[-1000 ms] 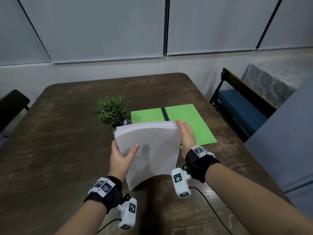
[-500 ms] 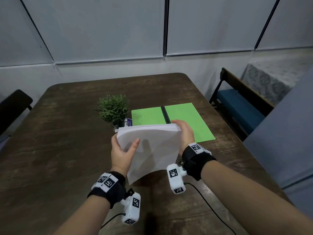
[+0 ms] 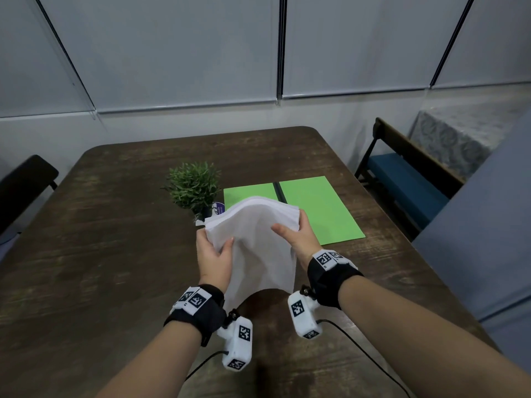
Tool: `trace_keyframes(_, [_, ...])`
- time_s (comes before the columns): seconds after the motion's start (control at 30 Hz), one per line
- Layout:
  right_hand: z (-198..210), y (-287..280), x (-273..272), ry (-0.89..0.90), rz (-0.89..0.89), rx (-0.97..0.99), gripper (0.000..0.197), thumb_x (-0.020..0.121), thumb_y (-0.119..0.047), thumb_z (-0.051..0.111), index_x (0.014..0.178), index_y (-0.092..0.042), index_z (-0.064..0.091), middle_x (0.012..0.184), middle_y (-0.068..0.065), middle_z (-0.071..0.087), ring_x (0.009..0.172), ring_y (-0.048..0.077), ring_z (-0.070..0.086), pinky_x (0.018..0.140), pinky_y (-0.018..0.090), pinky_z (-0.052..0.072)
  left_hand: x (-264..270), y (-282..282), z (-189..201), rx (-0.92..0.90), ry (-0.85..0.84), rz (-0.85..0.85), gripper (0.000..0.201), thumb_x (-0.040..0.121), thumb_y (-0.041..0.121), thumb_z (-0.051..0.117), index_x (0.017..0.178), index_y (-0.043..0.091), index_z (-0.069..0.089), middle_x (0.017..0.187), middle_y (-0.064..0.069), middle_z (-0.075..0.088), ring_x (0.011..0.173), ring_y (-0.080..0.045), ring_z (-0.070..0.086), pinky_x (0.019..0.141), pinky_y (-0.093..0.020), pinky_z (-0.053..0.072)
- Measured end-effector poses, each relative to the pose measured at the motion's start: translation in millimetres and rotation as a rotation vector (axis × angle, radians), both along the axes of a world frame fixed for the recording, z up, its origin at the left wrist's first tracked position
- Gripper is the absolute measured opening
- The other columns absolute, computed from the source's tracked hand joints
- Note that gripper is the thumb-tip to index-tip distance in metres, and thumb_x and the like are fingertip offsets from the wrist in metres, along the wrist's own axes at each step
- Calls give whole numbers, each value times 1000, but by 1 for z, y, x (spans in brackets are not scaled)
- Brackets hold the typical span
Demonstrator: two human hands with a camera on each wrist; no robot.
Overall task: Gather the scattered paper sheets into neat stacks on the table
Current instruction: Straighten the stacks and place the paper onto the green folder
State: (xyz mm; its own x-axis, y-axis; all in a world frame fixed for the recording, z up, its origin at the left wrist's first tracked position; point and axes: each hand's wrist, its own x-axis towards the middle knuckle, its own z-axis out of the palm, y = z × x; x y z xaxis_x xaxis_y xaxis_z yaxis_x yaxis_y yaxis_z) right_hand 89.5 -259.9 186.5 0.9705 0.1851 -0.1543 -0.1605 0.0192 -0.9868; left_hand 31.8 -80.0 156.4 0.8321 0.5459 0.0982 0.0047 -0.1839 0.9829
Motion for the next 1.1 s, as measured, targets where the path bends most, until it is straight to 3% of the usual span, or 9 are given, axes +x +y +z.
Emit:
trace_keyframes(0.13, [-5, -8, 2, -81, 95, -90, 81, 58, -27, 91, 118, -36, 38, 116, -8, 59, 108, 12, 59, 92, 35, 51, -1, 13, -1, 9, 12, -25, 34, 86, 13, 67, 107, 22, 41, 99, 4, 59, 89, -12, 60, 81, -36, 51])
trace_keyframes(0.23, [-14, -18, 8, -96, 25, -159, 64, 69, -10, 85, 113, -32, 45, 107, -7, 62, 103, 17, 63, 85, 32, 53, -5, 20, 0, 18, 38, -72, 43, 86, 14, 69, 114, 21, 36, 98, 11, 56, 86, -1, 57, 74, -28, 47])
trace_keyframes(0.33, [-27, -22, 13, -29, -52, -155, 44, 74, -12, 82, 109, -20, 56, 104, 0, 67, 99, 21, 65, 76, 28, 52, -7, 26, -9, -13, 95, -120, 55, 81, 18, 74, 119, 26, 35, 103, 10, 57, 92, -2, 58, 73, -23, 49])
trace_keyframes(0.43, [-37, -18, 14, 29, -38, -138, 52, 69, -13, 86, 112, -15, 57, 103, 0, 67, 98, 21, 64, 77, 28, 52, -10, 30, -21, -40, 187, -168, 60, 77, 17, 78, 119, 26, 37, 104, 9, 58, 95, -8, 59, 79, -27, 49])
trace_keyframes(0.57, [-49, -14, 20, 49, -43, -148, 56, 68, -2, 83, 114, -13, 54, 100, 0, 64, 95, 21, 62, 71, 25, 50, -14, 33, -36, -29, 255, -200, 52, 81, 9, 73, 123, 21, 44, 99, 15, 58, 94, -9, 57, 72, -19, 45])
trace_keyframes(0.7, [-59, -11, 22, 49, -106, -138, 47, 67, -8, 85, 107, -12, 62, 102, 4, 69, 94, 22, 66, 76, 32, 53, -13, 35, -44, 9, 279, -201, 52, 84, 14, 70, 128, 23, 44, 107, 9, 60, 100, -13, 58, 81, -28, 46])
trace_keyframes(0.8, [-63, -8, 22, 63, -101, -113, 47, 64, -9, 87, 101, -18, 60, 99, 0, 69, 91, 17, 66, 74, 30, 53, -12, 38, -46, -14, 260, -194, 57, 79, 14, 76, 122, 27, 41, 105, 13, 58, 96, -3, 57, 82, -28, 48])
trace_keyframes(0.93, [-66, -5, 24, 82, -107, -82, 48, 64, -6, 87, 103, -15, 62, 99, 2, 70, 89, 17, 67, 74, 31, 55, -7, 38, -44, 7, 277, -217, 41, 85, 10, 69, 119, 20, 51, 106, 6, 63, 97, -10, 60, 91, -37, 51])
trace_keyframes(1.1, [-48, 7, 36, 30, -174, -18, 51, 61, -1, 87, 102, -17, 61, 100, 3, 71, 94, 25, 68, 87, 45, 55, 6, 40, -21, 11, 225, -278, 41, 88, 4, 64, 125, 13, 50, 107, 4, 62, 97, -10, 61, 90, -32, 49])
